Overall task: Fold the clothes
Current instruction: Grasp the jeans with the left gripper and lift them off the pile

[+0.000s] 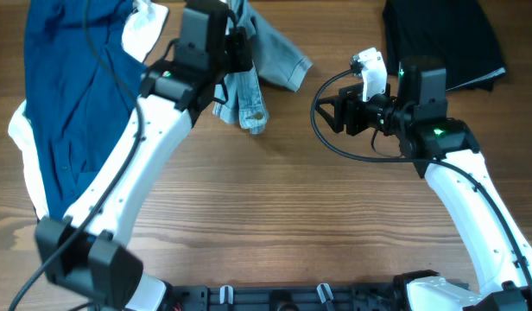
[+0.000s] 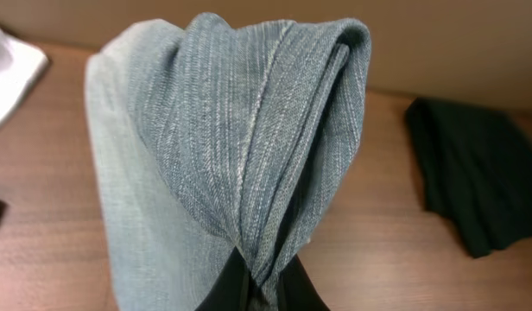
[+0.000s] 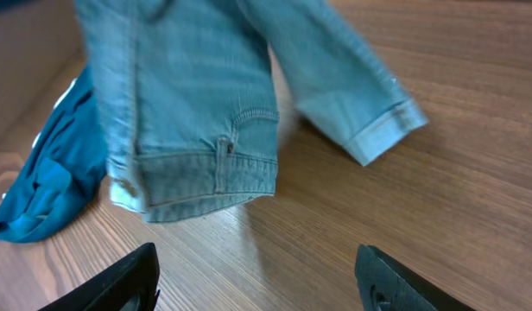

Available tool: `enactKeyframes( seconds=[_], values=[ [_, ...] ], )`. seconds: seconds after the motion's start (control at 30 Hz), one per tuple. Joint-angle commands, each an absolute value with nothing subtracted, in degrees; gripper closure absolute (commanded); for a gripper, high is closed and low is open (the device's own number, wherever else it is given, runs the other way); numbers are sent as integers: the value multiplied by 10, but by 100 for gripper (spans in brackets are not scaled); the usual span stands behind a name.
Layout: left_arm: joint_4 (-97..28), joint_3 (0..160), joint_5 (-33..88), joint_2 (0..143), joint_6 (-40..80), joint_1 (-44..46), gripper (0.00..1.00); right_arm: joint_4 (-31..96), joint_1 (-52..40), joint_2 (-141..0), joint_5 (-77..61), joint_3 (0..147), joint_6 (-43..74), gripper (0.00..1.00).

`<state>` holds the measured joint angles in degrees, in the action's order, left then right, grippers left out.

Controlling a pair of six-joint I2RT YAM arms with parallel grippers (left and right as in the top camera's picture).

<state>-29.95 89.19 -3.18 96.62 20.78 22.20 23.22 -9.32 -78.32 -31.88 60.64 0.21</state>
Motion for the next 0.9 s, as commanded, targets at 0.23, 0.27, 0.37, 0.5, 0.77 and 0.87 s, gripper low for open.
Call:
enactKeyframes(
  seconds=[0.23,0.27,0.37,0.5,0.77,0.87],
  values=[
    [-385,911,-26,947,201,182,0,231,-99,-815,-289,615,0,21],
    [-408,911,-26,937,201,171,0,229,-102,-827,-289,615,0,21],
    [-497,911,-23,924,197,149,1,211,-116,-871,-289,615,1,21],
    [-551,896,-10,949,180,144,8,179,-126,-905,-291,615,2,21],
    [-423,882,64,1094,167,172,17,171,-124,-905,-280,615,0,21],
    [-371,882,64,1158,170,182,19,169,-123,-905,-275,615,0,20]
  ],
)
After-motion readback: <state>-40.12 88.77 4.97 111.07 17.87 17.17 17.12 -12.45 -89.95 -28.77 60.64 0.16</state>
